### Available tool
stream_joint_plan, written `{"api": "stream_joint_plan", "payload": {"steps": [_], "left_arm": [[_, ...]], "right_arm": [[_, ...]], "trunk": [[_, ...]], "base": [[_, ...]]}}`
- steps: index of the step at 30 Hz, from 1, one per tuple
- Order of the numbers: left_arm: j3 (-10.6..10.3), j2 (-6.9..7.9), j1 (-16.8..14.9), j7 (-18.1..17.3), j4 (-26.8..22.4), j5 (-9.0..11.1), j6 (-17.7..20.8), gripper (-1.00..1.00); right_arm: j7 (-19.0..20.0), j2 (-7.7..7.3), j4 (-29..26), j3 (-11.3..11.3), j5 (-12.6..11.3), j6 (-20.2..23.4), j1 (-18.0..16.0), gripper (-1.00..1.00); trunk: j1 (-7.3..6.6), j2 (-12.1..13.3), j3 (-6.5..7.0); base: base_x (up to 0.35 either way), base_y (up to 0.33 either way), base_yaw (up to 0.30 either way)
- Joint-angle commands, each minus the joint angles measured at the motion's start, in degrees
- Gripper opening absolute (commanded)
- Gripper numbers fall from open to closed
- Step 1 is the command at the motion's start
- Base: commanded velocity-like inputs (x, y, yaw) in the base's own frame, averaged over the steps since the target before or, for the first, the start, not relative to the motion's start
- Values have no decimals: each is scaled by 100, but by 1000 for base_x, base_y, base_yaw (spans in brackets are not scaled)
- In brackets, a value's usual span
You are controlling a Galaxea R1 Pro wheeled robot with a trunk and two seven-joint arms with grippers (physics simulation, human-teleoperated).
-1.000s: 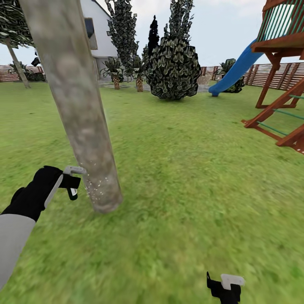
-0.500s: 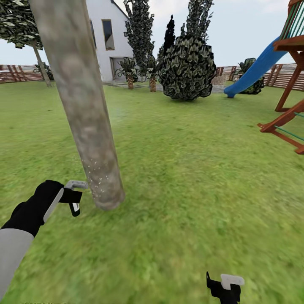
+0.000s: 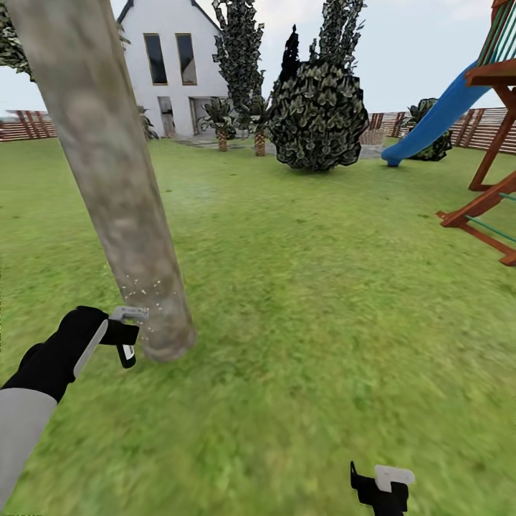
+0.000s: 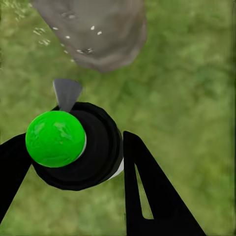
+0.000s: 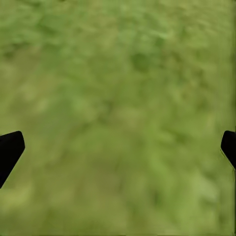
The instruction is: In the garden, pick up the pesticide atomizer on the floor and spray pesticide onto both trees until each tree trunk is fully covered.
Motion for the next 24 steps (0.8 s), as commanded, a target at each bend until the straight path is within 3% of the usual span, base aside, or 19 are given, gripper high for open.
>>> {"api": "stream_joint_plan", "payload": {"steps": [1,7,13,15,17,18,19,21,24], "left_arm": [[0,1,0,8,2,-8,0,-100],[-1,-1,227,48,8,-8,-9,-100],[-1,-18,852,69,15,-6,-63,-100],[-1,-32,929,88,300,6,-85,-100],[4,-187,944,96,813,48,-238,-100],[40,-312,948,114,1256,62,-707,-100],[143,-340,949,125,1411,64,-890,-100],[358,-362,949,133,1591,63,-1049,-100],[465,-362,949,136,1645,62,-1107,-100]], "right_arm": [[0,0,0,0,-1,0,0,100],[0,0,0,0,1,0,0,100],[0,0,0,0,-1,0,0,100],[0,-3,0,0,-2,-2,0,100],[0,-7,0,0,-2,-7,0,100],[0,-8,0,0,-2,-8,0,100],[0,-9,0,0,-2,-9,0,100],[0,-9,0,0,-2,-6,0,100],[1,-9,0,0,-1,-1,0,100]], "trunk": [[0,0,0],[0,0,0],[0,0,0],[0,0,0],[0,0,0],[0,0,0],[0,0,0],[0,0,0],[0,0,0]], "base": [[105,-274,198],[103,-274,269],[102,-274,217],[98,-274,19],[96,-274,4],[89,-274,1],[89,-274,0],[112,-274,0],[133,-272,0]]}}
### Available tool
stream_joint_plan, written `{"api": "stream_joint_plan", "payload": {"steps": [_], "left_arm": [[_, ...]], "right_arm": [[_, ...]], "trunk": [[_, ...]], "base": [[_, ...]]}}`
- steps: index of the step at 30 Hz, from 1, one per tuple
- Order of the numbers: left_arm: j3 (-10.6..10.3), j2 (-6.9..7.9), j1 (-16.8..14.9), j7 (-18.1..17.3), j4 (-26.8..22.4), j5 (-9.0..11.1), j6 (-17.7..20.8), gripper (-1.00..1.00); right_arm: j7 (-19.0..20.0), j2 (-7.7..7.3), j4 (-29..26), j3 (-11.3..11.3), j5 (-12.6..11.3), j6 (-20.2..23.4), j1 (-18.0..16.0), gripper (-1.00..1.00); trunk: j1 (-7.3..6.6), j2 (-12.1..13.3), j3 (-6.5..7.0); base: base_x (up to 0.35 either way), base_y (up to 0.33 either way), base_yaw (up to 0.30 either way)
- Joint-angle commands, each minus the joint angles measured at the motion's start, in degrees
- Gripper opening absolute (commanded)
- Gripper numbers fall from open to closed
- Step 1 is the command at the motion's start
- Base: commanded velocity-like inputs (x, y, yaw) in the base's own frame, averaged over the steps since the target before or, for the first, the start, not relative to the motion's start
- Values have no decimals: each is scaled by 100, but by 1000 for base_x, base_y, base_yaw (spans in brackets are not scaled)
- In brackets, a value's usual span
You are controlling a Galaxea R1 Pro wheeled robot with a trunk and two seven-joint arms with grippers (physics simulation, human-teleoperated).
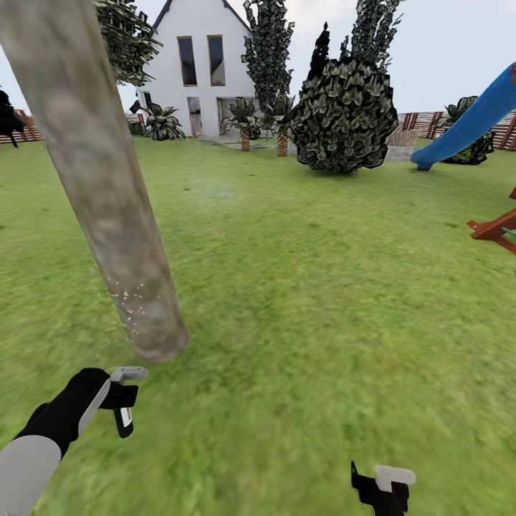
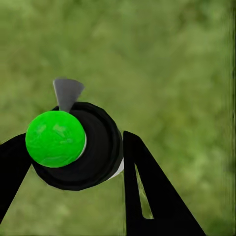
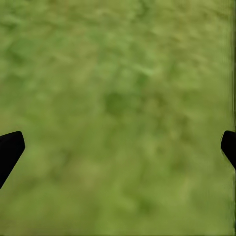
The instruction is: In the garden, pick up the pesticide atomizer on the floor and spray pesticide onto both trees until each tree trunk is fully covered.
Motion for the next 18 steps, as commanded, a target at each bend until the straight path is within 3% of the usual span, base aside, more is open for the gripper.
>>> {"api": "stream_joint_plan", "payload": {"steps": [1,3,5,8,9,11,18], "left_arm": [[9,4,0,-1,4,-1,-7,-100],[14,8,0,25,11,-3,-27,-100],[13,9,0,346,28,0,-155,-100],[270,-16,0,739,234,94,-380,-100],[278,-17,1,748,272,147,-625,-100],[281,-22,2,747,377,185,-766,-100],[285,-30,2,748,482,281,-827,-100]], "right_arm": [[0,0,0,0,-1,0,0,100],[-1,0,0,0,-1,1,0,100],[-1,0,0,0,-1,1,0,100],[0,0,0,0,2,1,0,100],[-1,1,0,0,3,1,0,100],[-1,6,0,0,3,1,0,100],[0,9,0,0,4,1,0,100]], "trunk": [[0,0,0],[0,0,0],[0,0,0],[0,0,0],[0,0,0],[0,0,0],[0,0,0]], "base": [[144,-269,0],[187,-236,0],[235,-191,0],[268,-167,43],[280,-157,228],[280,-157,257],[280,-164,270]]}}
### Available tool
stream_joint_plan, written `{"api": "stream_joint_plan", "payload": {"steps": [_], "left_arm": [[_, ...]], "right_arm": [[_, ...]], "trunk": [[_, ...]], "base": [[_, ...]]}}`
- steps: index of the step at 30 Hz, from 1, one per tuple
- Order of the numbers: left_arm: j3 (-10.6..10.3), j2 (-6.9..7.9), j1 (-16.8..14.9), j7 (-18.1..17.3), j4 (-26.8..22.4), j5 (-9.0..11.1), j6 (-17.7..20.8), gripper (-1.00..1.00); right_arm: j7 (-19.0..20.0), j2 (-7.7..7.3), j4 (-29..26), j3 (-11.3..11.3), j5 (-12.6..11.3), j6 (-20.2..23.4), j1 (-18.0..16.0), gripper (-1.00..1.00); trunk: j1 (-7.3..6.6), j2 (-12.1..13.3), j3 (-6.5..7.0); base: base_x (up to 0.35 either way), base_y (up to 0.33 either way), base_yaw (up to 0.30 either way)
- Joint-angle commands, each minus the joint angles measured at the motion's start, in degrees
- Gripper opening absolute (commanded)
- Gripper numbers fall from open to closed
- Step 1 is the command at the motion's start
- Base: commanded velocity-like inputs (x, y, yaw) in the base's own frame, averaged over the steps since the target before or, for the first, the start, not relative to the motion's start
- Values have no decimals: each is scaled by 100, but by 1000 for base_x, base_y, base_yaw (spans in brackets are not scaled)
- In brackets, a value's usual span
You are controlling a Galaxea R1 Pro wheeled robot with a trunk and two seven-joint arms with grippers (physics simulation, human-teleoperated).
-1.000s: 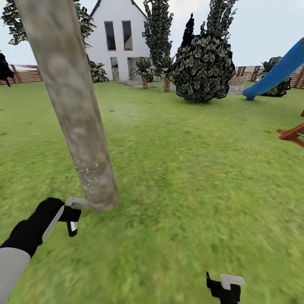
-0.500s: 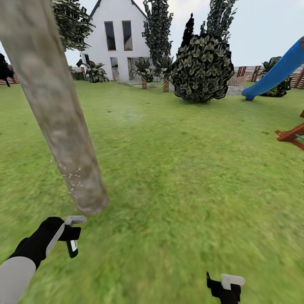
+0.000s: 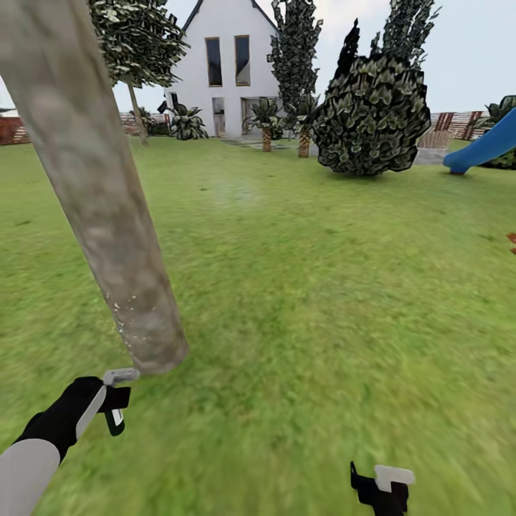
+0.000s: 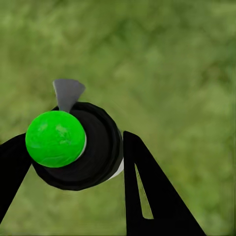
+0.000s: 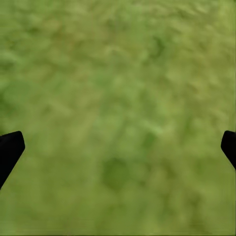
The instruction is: In the garden, pick up the pesticide atomizer on the floor and spray pesticide onto both trees until each tree trunk is fully covered.
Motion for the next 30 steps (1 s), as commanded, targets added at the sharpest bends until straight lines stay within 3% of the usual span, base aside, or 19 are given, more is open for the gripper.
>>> {"api": "stream_joint_plan", "payload": {"steps": [1,8,18,30], "left_arm": [[-2,-3,-2,1,6,-2,0,-100],[-2,-9,100,45,10,-9,0,-100],[-2,-5,120,51,9,-9,0,-100],[-2,-6,120,51,9,-9,0,-100]], "right_arm": [[0,0,0,0,-2,0,0,100],[0,0,0,0,2,0,0,100],[0,0,0,0,-4,0,0,100],[0,0,0,0,0,0,0,100]], "trunk": [[0,0,0],[0,0,0],[0,0,0],[0,0,0]], "base": [[233,-194,90],[95,-253,18],[29,-269,190],[222,-207,4]]}}
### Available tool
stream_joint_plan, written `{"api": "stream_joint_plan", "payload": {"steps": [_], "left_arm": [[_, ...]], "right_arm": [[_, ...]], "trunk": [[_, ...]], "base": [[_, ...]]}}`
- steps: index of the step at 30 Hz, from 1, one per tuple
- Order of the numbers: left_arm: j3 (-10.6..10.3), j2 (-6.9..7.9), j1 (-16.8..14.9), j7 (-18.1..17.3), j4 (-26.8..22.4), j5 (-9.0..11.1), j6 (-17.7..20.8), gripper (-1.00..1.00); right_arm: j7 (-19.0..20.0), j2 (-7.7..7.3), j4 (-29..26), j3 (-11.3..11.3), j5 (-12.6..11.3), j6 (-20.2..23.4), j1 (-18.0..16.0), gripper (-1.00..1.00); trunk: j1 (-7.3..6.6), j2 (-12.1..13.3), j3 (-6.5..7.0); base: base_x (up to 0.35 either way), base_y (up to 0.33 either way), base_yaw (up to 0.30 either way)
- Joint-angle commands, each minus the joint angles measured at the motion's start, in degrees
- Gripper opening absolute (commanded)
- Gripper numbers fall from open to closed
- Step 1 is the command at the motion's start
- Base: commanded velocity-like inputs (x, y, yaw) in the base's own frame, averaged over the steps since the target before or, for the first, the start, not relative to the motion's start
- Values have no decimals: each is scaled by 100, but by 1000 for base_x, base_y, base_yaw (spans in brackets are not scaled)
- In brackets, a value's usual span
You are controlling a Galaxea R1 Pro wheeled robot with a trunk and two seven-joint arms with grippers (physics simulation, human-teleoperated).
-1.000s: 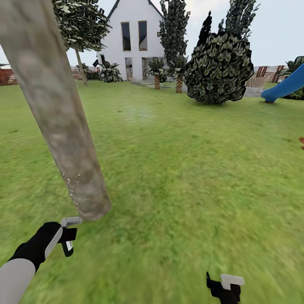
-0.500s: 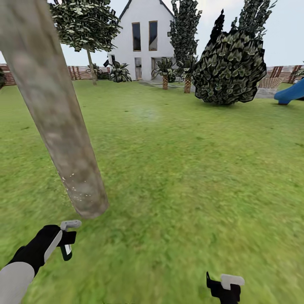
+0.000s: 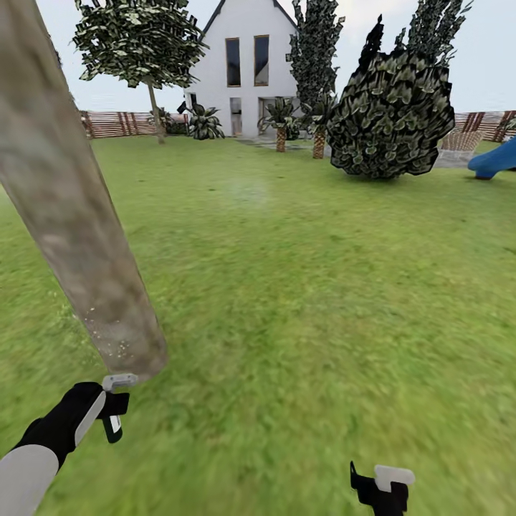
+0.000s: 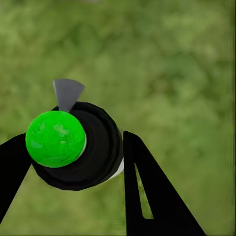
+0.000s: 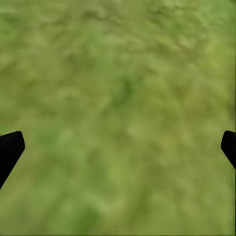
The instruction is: In the garden, pick up the pesticide atomizer on the floor and spray pesticide onto both trees until each tree trunk is fully covered.
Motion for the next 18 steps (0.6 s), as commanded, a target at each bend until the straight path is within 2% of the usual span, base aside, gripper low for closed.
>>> {"api": "stream_joint_plan", "payload": {"steps": [1,11,18], "left_arm": [[1,1,0,-1,0,-1,0,-100],[6,2,0,-1,0,-2,0,-100],[8,2,0,-1,0,-2,0,-100]], "right_arm": [[0,6,0,0,1,0,0,100],[0,9,0,1,-1,0,0,100],[0,9,0,0,1,0,0,100]], "trunk": [[0,0,0],[0,0,0],[0,0,0]], "base": [[236,-198,113],[236,-198,261],[167,-233,276]]}}
